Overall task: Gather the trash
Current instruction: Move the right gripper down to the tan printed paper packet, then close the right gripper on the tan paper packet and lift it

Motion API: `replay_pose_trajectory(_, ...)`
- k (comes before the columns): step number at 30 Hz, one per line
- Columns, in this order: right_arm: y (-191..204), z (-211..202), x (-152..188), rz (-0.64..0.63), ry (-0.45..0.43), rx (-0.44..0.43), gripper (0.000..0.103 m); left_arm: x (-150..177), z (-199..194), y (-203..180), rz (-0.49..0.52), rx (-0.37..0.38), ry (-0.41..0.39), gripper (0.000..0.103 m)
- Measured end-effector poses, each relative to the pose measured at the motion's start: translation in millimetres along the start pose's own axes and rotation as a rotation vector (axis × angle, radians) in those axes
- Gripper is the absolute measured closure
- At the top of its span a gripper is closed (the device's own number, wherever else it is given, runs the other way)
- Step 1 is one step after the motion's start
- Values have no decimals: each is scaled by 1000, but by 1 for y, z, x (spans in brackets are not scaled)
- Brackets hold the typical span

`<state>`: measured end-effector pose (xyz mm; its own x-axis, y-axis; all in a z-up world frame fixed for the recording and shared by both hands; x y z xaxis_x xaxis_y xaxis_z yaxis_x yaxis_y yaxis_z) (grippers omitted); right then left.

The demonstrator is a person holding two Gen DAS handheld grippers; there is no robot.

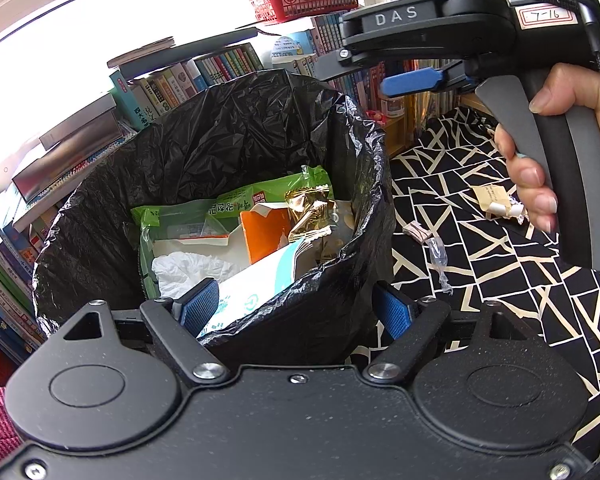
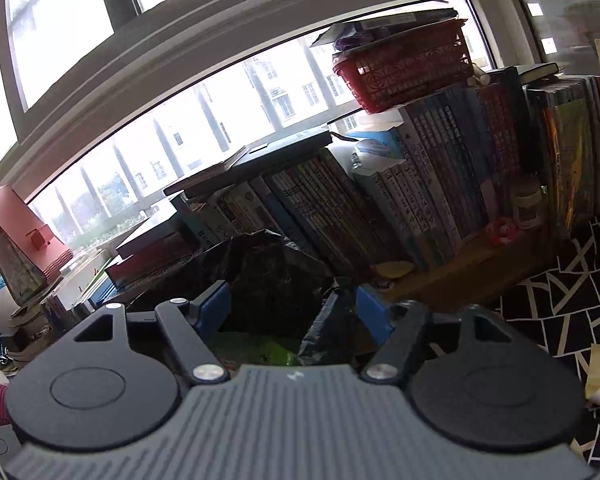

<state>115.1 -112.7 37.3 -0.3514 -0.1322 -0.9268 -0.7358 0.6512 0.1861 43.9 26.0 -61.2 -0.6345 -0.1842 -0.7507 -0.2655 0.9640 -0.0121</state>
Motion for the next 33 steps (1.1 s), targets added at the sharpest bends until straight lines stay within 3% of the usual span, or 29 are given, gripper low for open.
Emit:
replay_pose_trajectory(11,-63,-1,20,77,119,292,20,-1,1,0,0,2,0,21)
replay_pose_trajectory(18,-120,-33,15,40,229,497,17,-1,0,0,-6,6,4,21)
replay_pose_trajectory(24,-155,-34,47,-118,408,607,14,-1,0,-1,-4,1,4,21)
replay_pose_trajectory(29,-191,-10,103,-33,529,630,14,0,1,-3,0,-5,3,21)
replay_pose_trajectory(33,-205,11,124,-22,578,633,14,0,2,-3,3,-9,0,21)
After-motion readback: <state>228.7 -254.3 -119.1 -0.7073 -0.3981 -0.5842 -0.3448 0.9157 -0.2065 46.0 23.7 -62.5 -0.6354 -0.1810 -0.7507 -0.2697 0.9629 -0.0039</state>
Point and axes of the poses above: each gripper's, at about its wrist camera, not at the fingertips, and z roughly the way its jaws point, y to its left, x to its underside, the point moved 6 cm from there along z, roughly the way its jaws point, and after that the axes turned 15 degrees about -z, right-handed, at the moved point
